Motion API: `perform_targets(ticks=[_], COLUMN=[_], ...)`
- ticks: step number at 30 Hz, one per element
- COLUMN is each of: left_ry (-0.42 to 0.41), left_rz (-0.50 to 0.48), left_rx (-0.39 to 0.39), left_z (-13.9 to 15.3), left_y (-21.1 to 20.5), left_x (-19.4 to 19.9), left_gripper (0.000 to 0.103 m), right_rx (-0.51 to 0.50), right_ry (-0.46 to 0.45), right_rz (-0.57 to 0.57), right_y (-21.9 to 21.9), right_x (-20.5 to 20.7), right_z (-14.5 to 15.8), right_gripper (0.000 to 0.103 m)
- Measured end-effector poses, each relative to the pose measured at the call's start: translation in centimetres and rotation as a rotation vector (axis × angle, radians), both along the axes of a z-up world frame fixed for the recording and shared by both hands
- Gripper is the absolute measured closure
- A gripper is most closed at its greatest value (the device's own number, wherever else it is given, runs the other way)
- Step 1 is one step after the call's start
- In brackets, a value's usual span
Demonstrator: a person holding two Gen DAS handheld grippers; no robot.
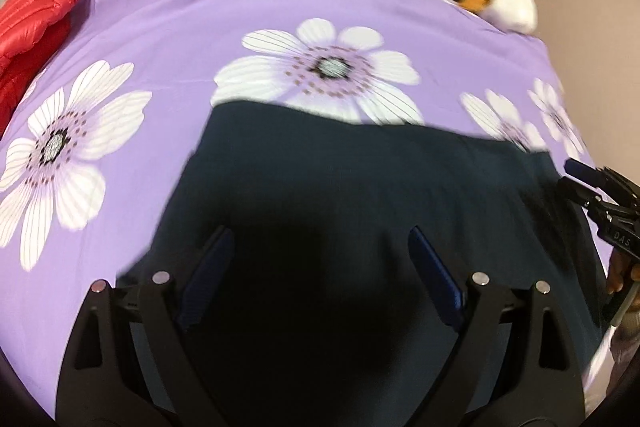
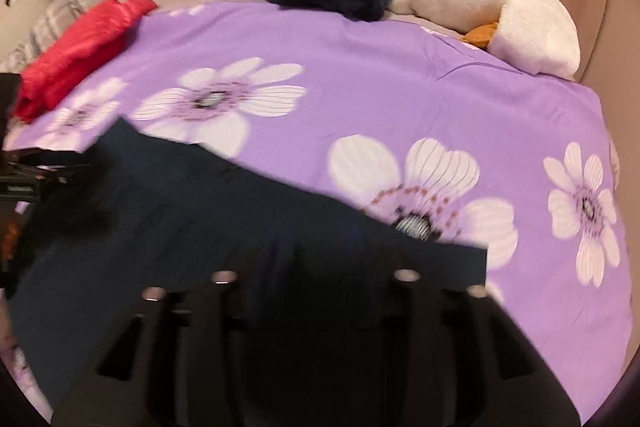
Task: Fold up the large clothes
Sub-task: 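Smooth the folded jacket edges with both open tools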
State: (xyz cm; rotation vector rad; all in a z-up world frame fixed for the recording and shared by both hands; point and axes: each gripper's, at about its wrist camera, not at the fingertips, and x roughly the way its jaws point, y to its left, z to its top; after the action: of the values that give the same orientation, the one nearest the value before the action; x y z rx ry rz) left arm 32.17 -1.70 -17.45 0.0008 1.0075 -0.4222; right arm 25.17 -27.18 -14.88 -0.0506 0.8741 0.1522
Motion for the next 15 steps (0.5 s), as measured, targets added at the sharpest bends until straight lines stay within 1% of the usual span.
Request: perform_targets(ticks=[2, 4, 6, 8, 11, 15], left_ry=[-0.018, -0.042, -0.059, -0.054, -0.033, -0.067], left_rz=[-0.029, -0.048, -0.054, -0.057, -0.044, -0.051], left_rx=[0.01, 0.024, 0.046, 0.063, 0.088, 0.146], left_z=[0.4, 0.5, 0.2, -0.6, -2.0, -2.5], left_y=[-0.3, -0.7, -1.0, -1.1, -0.7, -0.2], left_x=[-2.4, -4.8, -6.5, -7.8, -9.1, -10.8], left_gripper=[0.01, 0.009, 0.009, 0.009, 0.009, 0.009], right_rx=[0.023, 0.037, 0.043, 0.008, -0.053, -0.055], right_ry=[0.01, 0.033, 0.058, 0.095, 0.111, 0.112], right_rz=[0.05, 0.092, 0.111, 0.12, 0.1, 0.022], right_y=[2.2, 4.7, 6.3, 7.8, 8.2, 6.2], right_x=[-3.0, -5.2, -6.2, -7.2, -8.5, -9.5], right_z=[0.2, -0.4, -1.2, -2.6, -4.1, -4.1], right_gripper=[0.044, 0.044, 0.044, 0.044, 0.044, 0.044])
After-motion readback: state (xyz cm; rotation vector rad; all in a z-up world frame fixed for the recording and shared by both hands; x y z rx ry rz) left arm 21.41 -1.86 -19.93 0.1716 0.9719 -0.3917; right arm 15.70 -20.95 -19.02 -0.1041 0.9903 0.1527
